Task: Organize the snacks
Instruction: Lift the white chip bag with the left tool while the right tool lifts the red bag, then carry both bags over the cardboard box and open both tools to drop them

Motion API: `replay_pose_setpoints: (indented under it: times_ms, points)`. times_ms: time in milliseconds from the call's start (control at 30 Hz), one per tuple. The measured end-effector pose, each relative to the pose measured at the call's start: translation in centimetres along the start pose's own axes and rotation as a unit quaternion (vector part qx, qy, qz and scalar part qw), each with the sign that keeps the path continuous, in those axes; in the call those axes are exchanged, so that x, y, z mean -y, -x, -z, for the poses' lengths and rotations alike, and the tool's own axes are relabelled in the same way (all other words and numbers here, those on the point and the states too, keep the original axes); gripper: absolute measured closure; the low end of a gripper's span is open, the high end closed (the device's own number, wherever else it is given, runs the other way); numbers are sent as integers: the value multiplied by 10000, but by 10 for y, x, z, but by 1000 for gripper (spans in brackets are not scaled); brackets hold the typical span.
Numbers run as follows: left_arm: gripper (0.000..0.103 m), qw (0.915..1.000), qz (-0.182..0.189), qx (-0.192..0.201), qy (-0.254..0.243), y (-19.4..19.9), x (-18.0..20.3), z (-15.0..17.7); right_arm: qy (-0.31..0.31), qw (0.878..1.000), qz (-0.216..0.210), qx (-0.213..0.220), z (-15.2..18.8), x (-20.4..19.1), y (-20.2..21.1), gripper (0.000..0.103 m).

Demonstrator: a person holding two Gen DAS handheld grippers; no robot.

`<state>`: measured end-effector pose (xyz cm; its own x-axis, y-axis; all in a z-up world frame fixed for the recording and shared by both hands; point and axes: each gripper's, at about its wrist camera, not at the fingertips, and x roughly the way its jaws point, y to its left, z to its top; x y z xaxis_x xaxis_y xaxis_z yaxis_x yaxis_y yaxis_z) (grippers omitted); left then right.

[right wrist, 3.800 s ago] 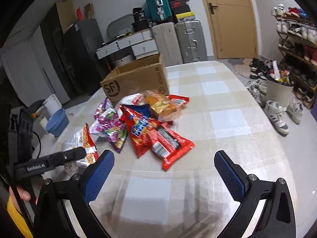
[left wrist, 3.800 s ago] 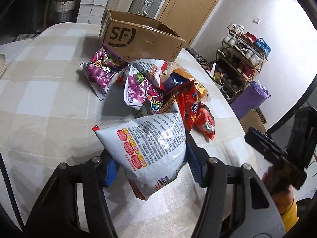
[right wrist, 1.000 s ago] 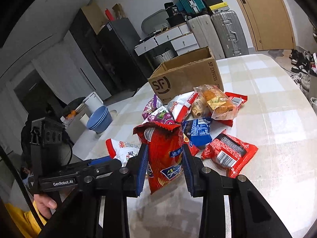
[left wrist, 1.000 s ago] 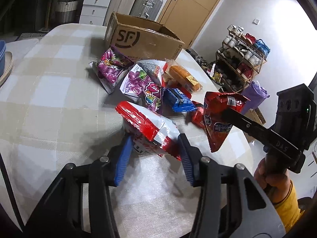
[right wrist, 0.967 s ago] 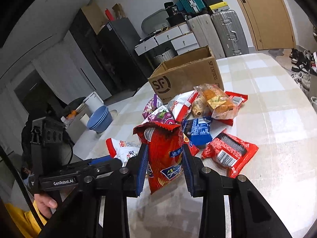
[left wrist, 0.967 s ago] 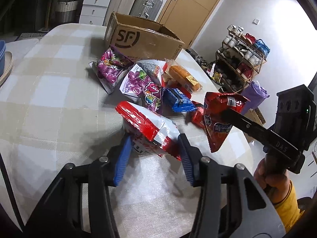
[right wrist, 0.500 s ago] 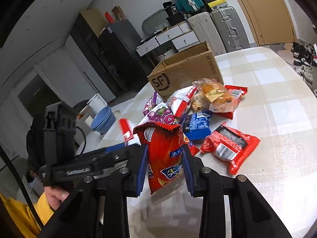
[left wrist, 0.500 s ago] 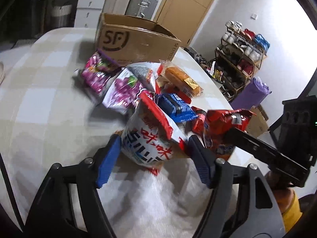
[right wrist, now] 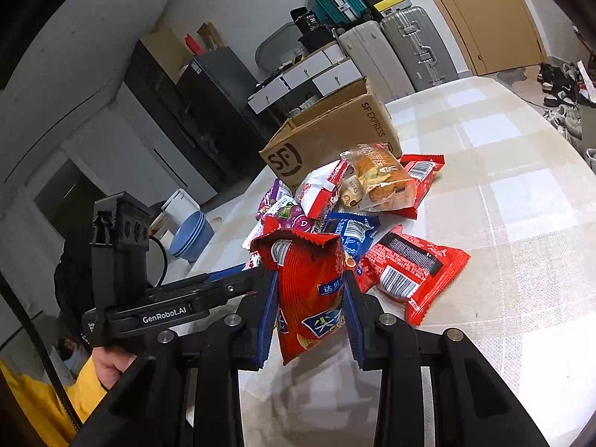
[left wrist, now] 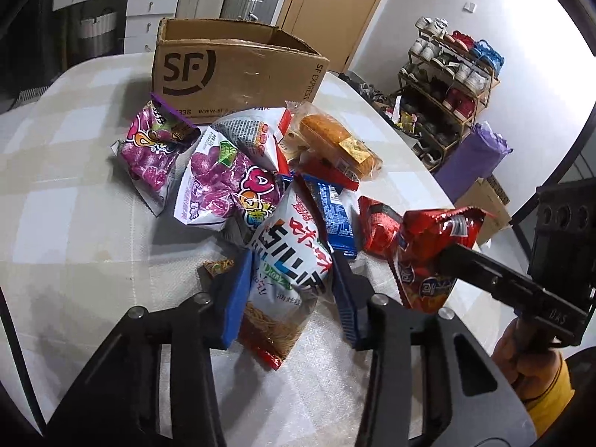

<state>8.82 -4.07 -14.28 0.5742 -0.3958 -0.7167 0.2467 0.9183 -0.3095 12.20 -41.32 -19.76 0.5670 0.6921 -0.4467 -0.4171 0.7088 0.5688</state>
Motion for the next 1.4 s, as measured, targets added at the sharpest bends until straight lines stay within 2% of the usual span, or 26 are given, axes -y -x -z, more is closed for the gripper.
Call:
replay_pose_setpoints:
  times_ms: [367,467,833,1100,1233,1400]
  points:
    - [68,9990,156,80,419,25,-22,3,73,9999,20,71,0,-10,2,70]
    - [68,9982,244,180,511,39,-25,4,160,9998,-1,77,-3,-18,1,70]
    - [68,9959,200,725,505,92,-24,6,392,9990,-95,217,-21,-41,-1,70]
    - [67,9932,271,1049,433,124,-21,-12,619,9970,-315,355,-66,-61,-2,70]
    - [67,9917,354,1168,396,138,-20,-30,722,9956,-399,436,-95,-72,-4,70]
    - [67,9888,356,1422,280,157,-19,-60,969,9937,-295,484,-133,-85,-14,70]
